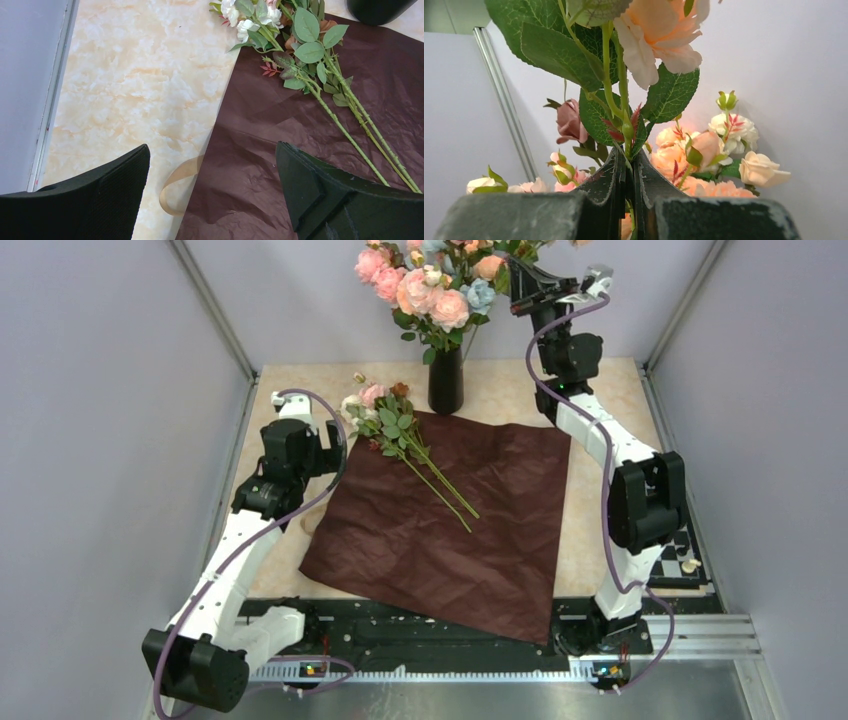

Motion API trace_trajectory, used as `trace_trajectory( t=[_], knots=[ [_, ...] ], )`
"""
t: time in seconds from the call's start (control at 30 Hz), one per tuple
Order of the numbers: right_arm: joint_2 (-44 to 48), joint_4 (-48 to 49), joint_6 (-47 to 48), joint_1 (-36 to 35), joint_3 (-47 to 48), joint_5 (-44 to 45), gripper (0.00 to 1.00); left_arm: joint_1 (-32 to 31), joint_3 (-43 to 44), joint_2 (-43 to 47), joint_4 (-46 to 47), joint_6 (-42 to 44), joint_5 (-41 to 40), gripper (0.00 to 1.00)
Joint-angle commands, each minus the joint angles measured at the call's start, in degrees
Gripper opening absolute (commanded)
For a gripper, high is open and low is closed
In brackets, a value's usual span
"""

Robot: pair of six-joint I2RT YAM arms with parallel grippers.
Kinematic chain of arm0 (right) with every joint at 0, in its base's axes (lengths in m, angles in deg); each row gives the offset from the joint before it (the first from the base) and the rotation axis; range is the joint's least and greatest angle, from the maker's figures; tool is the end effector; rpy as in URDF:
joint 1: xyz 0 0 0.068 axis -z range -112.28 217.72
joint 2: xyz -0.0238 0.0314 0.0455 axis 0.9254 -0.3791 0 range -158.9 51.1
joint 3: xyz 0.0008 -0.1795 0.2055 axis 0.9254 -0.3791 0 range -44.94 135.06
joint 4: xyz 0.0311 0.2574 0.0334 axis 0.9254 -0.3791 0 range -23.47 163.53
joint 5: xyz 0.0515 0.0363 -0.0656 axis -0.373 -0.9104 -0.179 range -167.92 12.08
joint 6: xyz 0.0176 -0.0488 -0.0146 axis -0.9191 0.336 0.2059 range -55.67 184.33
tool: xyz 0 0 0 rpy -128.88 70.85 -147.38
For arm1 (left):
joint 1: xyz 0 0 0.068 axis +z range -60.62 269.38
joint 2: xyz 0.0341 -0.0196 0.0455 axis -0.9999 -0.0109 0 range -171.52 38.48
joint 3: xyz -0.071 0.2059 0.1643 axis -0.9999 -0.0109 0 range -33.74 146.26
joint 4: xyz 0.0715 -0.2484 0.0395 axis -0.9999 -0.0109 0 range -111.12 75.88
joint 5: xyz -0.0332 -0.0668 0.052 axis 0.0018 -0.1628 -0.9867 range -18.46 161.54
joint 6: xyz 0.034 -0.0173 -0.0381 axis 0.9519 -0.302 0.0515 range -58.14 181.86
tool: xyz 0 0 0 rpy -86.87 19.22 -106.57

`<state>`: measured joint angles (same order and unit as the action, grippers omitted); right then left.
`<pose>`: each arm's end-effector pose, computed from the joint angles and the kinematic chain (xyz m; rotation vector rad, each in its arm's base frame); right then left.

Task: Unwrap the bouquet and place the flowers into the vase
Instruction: Insert the fake flower into the vase.

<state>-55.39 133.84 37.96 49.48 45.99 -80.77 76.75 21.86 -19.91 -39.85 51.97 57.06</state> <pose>0.4029 0.1348 0.4360 0.0092 0.8114 0.7565 0.2211 -0.0404 0.3345 -0.1056 2.0489 0.0175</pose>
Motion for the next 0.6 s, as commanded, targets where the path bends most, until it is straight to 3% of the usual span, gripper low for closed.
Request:
trace_trajectory(
  t=[0.0,0.57],
  knots=[
    [-0.6,3.6,2.2,-1.2,5.0,-0.3,0.00,0.3,-0.6,0.9,1.9,0.7,-0.8,0.99],
    [-8.4,3.2,3.9,-2.7,13.6,0.7,0.00,0.4,-0.9,1.0,2.0,0.8,-1.1,0.99]
  ],
)
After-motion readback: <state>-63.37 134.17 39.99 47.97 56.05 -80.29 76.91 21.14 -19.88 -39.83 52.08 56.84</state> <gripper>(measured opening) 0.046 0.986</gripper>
